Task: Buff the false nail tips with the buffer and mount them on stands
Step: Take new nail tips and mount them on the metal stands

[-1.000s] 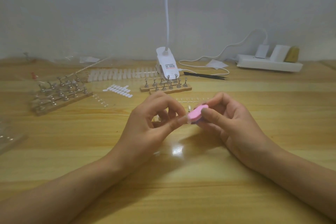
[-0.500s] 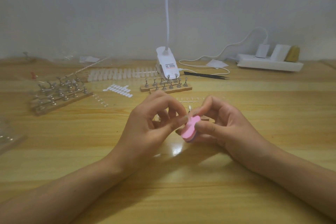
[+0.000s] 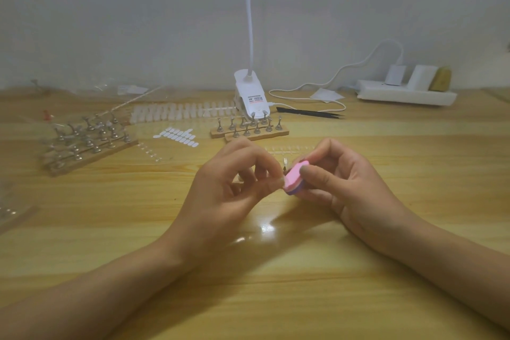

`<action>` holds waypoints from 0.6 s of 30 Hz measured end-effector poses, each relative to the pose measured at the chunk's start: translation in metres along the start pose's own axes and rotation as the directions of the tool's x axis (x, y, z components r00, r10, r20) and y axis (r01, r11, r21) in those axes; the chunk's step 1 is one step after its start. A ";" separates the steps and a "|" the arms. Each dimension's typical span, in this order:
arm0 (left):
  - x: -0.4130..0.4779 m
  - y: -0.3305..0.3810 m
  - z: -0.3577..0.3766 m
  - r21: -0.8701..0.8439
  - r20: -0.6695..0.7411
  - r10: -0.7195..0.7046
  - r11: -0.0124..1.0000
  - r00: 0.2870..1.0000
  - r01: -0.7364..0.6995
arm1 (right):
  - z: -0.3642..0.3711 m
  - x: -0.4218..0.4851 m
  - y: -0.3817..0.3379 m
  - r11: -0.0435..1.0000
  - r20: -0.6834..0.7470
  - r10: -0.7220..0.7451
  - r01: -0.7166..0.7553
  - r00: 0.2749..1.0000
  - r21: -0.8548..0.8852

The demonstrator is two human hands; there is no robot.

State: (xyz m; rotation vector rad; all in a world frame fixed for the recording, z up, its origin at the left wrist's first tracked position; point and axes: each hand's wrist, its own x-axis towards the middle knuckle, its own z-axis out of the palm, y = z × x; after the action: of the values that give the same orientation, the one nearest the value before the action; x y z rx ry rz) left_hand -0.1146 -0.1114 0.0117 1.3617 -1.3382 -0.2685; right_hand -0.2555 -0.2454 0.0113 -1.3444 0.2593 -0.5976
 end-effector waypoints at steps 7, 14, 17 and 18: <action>0.001 -0.002 0.001 0.045 0.020 0.002 0.999 1.000 -0.003 | 0.003 0.000 0.000 0.998 -0.022 -0.035 0.033 0.999 -0.060; 0.001 -0.003 0.001 0.070 0.004 0.032 0.997 0.999 -0.032 | 0.004 -0.002 0.000 0.998 0.000 -0.020 0.020 1.000 -0.064; 0.002 -0.002 0.000 0.087 -0.004 0.045 0.995 0.999 -0.045 | 0.001 -0.002 0.000 0.997 0.020 0.001 0.000 1.000 -0.072; 0.002 -0.002 0.000 0.104 0.003 0.054 0.993 0.999 -0.054 | 0.002 -0.002 0.000 0.996 0.072 0.013 -0.006 0.997 -0.094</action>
State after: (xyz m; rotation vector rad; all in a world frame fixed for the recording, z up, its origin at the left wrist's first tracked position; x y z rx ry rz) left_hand -0.1132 -0.1135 0.0107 1.4095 -1.4034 -0.1634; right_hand -0.2559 -0.2423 0.0112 -1.4517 0.2371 -0.5328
